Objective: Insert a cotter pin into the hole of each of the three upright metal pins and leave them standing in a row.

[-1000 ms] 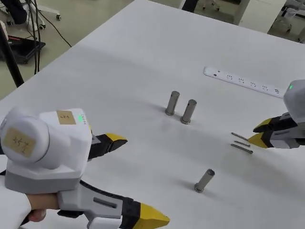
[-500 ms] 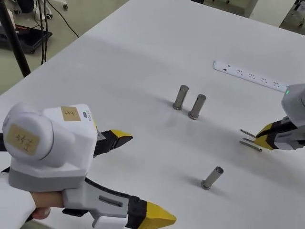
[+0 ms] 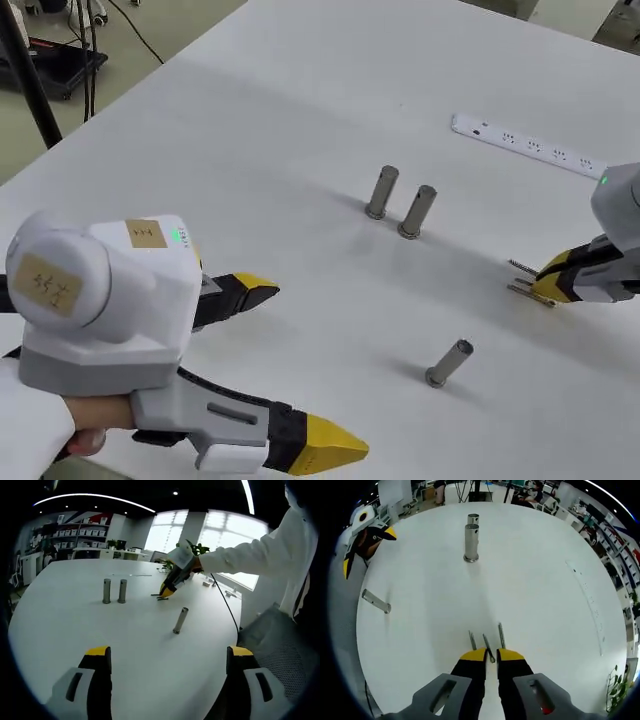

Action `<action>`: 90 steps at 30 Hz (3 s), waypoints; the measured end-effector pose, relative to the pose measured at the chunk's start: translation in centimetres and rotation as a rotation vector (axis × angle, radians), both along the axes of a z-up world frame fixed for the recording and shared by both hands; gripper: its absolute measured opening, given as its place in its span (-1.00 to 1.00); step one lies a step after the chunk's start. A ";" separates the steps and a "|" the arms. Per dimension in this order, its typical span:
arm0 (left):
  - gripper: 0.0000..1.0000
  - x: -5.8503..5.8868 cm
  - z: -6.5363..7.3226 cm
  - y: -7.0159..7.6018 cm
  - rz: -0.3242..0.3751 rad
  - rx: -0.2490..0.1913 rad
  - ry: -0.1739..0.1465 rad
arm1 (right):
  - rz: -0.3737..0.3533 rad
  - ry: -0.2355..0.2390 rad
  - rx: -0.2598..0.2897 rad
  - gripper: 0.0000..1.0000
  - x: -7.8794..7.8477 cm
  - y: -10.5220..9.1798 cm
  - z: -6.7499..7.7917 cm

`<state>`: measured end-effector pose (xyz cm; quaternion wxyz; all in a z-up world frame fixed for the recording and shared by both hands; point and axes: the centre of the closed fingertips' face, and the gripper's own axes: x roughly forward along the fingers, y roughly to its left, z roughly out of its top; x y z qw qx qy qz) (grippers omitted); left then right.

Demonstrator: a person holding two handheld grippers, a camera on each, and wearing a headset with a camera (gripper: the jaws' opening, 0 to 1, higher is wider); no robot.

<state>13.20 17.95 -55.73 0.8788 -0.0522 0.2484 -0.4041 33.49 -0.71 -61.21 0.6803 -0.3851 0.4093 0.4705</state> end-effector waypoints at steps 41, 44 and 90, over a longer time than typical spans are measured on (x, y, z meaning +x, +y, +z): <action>0.69 0.2 1.1 -1.0 -0.059 -0.003 -0.026 | 0.084 -0.088 0.026 -1.00 -1.0 0.3 3.0; 0.69 0.8 1.7 -0.9 -0.054 -0.006 -0.031 | 0.060 -0.169 0.078 -1.00 -0.9 0.4 4.8; -0.22 5.2 8.3 -7.2 -0.111 -0.151 -0.079 | 0.119 -0.581 0.243 -1.00 -13.3 5.9 12.6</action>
